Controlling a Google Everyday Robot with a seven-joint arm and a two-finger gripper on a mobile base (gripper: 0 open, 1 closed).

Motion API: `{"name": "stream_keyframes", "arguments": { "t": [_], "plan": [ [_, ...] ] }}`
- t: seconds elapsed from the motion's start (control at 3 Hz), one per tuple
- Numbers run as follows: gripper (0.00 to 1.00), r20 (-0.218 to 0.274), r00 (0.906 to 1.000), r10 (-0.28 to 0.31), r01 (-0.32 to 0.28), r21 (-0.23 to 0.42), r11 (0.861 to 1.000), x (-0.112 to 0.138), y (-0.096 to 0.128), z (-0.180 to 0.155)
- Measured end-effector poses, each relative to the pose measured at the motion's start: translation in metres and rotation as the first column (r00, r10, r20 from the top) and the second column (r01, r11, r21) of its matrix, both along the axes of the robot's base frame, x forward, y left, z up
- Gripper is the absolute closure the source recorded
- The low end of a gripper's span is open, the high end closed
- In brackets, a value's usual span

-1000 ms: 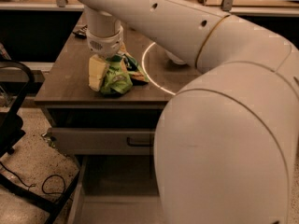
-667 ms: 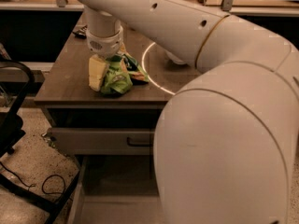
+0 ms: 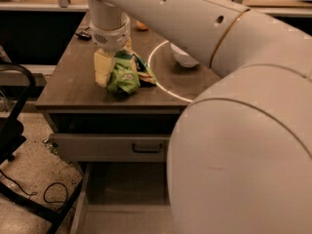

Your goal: Place green rice chip bag into middle drawer

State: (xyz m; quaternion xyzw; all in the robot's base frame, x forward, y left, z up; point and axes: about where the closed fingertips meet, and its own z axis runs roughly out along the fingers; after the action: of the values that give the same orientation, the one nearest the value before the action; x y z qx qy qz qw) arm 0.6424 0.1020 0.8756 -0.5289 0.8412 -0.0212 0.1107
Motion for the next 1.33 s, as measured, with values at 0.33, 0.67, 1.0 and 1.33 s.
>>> {"name": "stream_keyframes", "arguments": {
  "t": [0.33,0.67,1.0,1.33],
  "plan": [
    [1.0,0.062,0.9979,-0.021,0.022,-0.017,1.0,-0.003,-0.014,0.03],
    [1.0,0.129,0.9904,-0.048,0.05,-0.011,0.999,-0.01,-0.034,0.063],
    [1.0,0.129,0.9904,-0.048,0.05,-0.011,0.999,-0.01,-0.034,0.063],
    [1.0,0.122,0.9893,-0.08,0.085,-0.038,0.996,-0.029,-0.063,0.076]
  ]
}}
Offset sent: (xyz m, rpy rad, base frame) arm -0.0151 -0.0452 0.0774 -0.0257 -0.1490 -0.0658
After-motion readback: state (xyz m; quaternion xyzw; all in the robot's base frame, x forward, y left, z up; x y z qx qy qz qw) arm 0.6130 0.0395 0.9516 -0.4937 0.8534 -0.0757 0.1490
